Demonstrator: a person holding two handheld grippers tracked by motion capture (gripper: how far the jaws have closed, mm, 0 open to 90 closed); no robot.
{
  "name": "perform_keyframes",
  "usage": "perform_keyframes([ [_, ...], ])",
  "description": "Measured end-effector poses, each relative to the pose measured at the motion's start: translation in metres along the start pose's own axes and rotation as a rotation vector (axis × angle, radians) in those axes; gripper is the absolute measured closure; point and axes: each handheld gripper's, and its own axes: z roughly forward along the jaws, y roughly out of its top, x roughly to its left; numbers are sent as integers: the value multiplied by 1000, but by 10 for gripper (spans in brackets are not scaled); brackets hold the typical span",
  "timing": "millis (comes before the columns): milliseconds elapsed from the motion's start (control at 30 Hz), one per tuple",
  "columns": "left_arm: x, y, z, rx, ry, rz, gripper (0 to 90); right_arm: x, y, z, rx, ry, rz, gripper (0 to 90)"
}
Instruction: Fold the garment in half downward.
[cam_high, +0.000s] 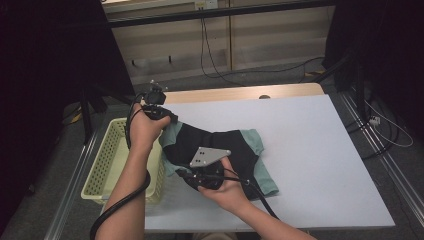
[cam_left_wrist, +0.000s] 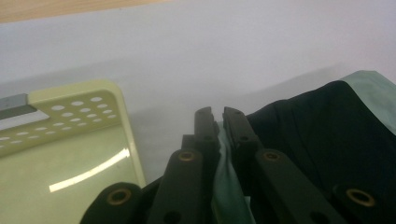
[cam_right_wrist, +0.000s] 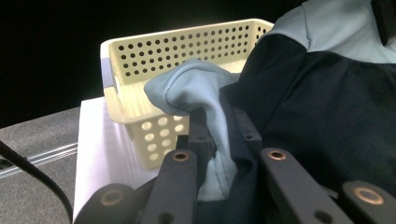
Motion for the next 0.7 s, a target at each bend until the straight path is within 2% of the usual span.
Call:
perform_keyframes([
  [300, 4, -2, 2, -6, -5, -18, 852, -1, 0, 2, -2, 1, 6, 825],
  [500, 3, -1, 2, -7, 12, -6, 852, -1, -1, 3, -4, 1, 10, 825],
  [700, 4, -1, 1, -9, 9, -13, 852, -1, 0, 3, -7, 2, 12, 825],
])
